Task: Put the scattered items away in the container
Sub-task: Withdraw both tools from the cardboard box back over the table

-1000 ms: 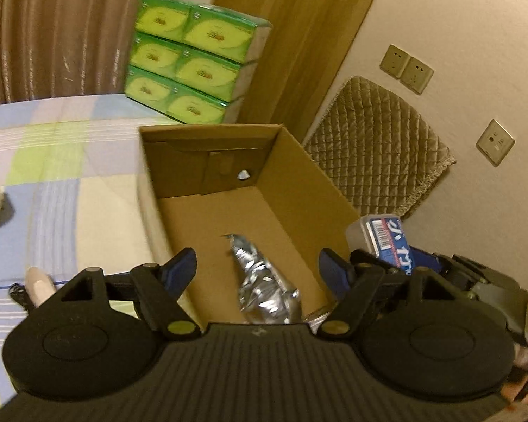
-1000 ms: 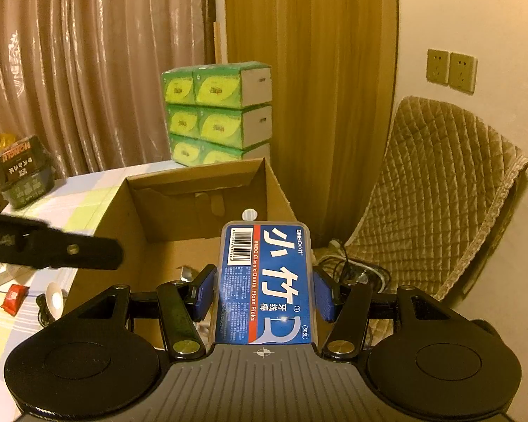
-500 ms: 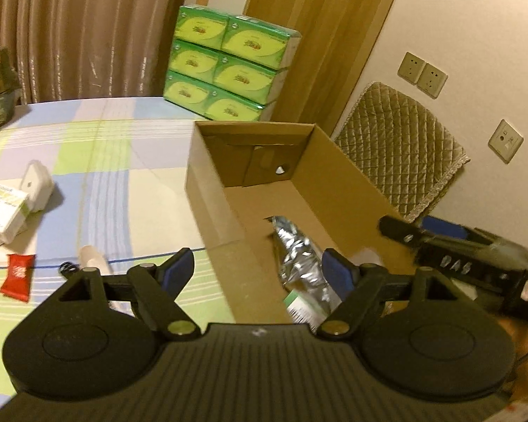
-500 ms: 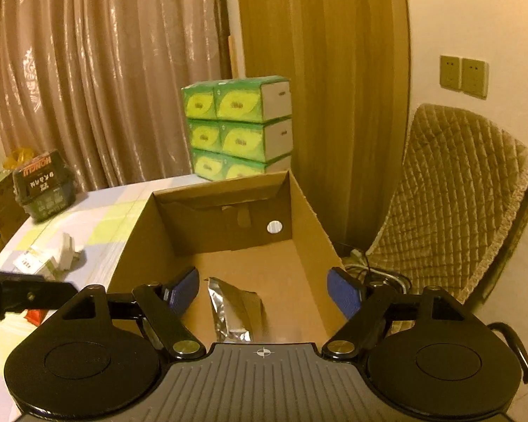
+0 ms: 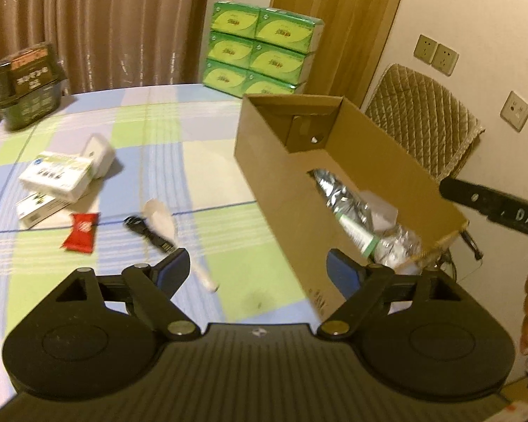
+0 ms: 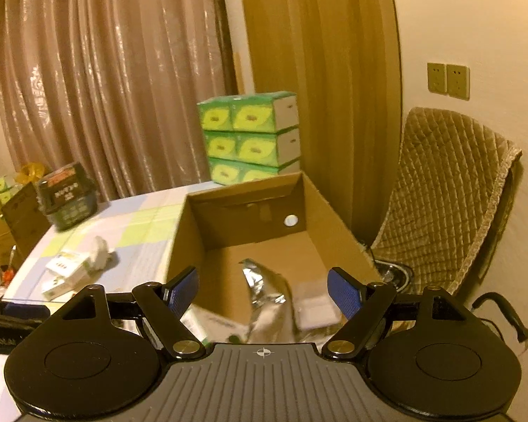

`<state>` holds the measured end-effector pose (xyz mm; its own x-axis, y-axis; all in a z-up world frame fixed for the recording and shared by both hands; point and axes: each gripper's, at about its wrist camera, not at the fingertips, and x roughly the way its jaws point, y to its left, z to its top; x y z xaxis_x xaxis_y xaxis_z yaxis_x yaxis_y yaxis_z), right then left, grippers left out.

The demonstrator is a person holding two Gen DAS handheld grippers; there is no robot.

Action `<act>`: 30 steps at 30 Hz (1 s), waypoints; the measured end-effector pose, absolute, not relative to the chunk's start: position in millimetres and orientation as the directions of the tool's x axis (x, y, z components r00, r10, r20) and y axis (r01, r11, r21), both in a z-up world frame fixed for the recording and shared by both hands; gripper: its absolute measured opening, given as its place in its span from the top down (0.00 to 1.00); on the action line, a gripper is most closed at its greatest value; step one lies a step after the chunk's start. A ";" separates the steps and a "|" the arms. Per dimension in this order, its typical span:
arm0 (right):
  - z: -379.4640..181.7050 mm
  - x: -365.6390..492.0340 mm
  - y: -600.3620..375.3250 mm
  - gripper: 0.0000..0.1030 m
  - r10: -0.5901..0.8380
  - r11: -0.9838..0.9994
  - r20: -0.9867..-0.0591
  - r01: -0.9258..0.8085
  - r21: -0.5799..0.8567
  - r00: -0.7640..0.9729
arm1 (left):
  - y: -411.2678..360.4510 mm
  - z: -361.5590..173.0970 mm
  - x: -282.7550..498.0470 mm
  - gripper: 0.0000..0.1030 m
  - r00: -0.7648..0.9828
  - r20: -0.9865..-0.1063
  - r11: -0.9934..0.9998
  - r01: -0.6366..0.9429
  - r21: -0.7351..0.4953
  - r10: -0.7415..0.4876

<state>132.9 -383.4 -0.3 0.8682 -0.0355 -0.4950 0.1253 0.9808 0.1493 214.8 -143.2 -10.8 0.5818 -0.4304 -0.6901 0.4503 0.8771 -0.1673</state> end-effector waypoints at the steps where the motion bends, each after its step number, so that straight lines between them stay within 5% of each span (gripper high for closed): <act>1: 0.5 128.7 -377.6 0.24 -0.030 0.982 -0.496 0.119 0.149 0.868 | -138.4 -10.6 210.5 0.19 0.585 -0.692 0.880 0.448 -0.160 -0.424; 10: -1.9 98.7 -311.8 0.13 0.059 0.991 -0.506 0.011 0.135 0.861 | -82.2 -14.9 172.3 0.01 0.608 -0.717 0.913 0.397 -0.097 -0.340; 30: -34.7 99.3 -219.8 0.10 0.221 0.975 -0.589 -0.195 0.107 0.778 | 17.8 -32.0 152.4 0.01 0.621 -0.759 0.972 0.226 -0.066 -0.196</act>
<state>99.3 -219.8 -34.7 0.7778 0.2205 -0.5886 -0.1952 0.9749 0.1072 152.4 17.8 -32.0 0.6214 -0.1962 -0.7585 0.2261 0.9718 -0.0661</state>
